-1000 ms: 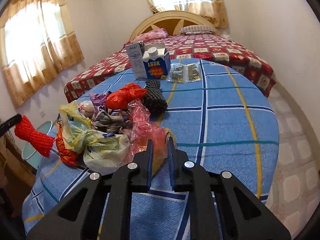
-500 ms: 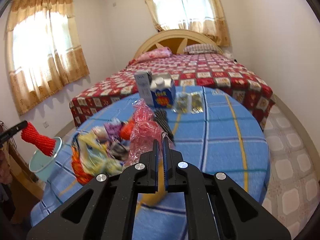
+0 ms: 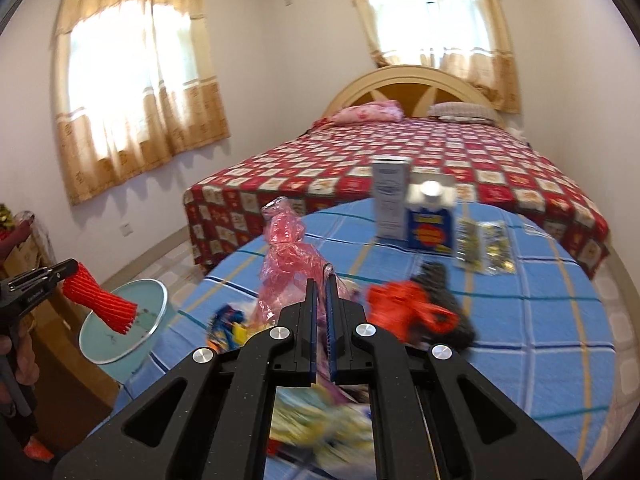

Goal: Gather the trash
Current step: 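Carry the red mesh net with the left gripper while the right gripper carries the pink bag over the bin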

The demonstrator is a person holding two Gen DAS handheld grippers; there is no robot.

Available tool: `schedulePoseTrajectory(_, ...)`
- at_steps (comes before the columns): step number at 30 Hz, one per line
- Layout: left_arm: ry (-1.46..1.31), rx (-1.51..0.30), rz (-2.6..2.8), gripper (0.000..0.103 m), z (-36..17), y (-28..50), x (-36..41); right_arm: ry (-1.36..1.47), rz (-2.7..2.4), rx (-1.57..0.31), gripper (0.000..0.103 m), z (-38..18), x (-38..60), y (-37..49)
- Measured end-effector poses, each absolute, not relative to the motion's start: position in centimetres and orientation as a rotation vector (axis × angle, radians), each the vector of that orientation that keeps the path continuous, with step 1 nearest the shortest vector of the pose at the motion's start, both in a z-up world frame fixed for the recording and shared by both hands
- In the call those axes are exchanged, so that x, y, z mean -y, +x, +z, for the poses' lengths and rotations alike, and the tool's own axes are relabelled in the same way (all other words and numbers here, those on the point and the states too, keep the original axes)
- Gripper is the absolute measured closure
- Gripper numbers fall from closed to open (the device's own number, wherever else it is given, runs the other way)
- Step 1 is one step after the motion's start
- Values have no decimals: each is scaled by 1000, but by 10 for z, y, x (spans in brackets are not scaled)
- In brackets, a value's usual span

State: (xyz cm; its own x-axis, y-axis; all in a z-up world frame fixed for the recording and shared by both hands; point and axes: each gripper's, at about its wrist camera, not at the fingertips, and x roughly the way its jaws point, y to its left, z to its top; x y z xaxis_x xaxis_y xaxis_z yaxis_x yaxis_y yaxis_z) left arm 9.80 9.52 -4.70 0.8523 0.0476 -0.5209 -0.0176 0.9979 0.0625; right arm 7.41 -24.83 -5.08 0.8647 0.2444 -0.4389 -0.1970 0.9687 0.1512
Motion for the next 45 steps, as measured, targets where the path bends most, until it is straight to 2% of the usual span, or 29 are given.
schedulePoseTrajectory(13, 26, -580, 147, 101, -54, 104, -144, 22, 337, -476, 98, -38, 181, 117)
schedulePoseTrajectory(45, 34, -684, 303, 101, -90, 112, -207, -136, 567, -598, 98, -88, 51, 164)
